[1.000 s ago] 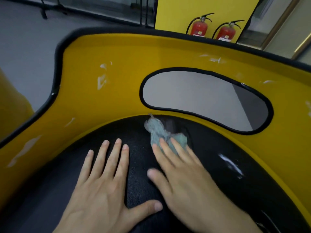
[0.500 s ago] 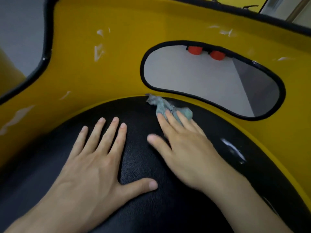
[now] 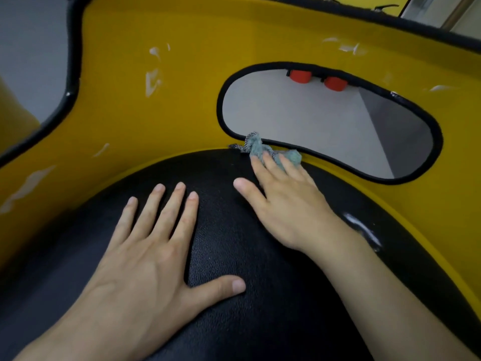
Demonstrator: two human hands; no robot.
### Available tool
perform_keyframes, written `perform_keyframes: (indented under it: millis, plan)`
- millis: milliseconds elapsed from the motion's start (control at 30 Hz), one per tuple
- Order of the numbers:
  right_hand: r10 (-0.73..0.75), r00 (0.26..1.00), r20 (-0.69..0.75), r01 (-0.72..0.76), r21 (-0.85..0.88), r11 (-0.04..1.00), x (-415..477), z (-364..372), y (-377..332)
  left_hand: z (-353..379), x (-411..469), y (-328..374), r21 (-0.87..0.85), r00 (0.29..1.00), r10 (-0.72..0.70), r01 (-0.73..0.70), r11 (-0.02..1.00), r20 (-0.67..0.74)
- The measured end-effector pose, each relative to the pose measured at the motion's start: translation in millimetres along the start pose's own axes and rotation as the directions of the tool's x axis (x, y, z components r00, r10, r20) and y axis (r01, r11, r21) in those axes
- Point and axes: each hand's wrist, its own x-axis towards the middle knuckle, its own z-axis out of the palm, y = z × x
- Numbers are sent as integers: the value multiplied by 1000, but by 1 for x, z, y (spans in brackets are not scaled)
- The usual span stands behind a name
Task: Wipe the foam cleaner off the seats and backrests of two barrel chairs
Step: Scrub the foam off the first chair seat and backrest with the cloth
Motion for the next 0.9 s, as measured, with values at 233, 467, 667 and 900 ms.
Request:
perform_keyframes:
  millis: [233,467,667,900]
  plan:
    - [-26,993,118,25,9,1000,-90,8,-7,1,0,0,-12,1000,-15,14,1000,-13]
    - [-4,999,33,3,23,1000,19,-4,-3,0,1,1,18,1000,-6,6,1000,-10]
    - [-159,987,-8,159,73,985,11,-1,-13,3,1,-1,4,999,-2,2,1000,-35]
    - [-323,946,-37,325,80,942,14,6,-30,7,4,-4,15,999,2,-2,1000,-34]
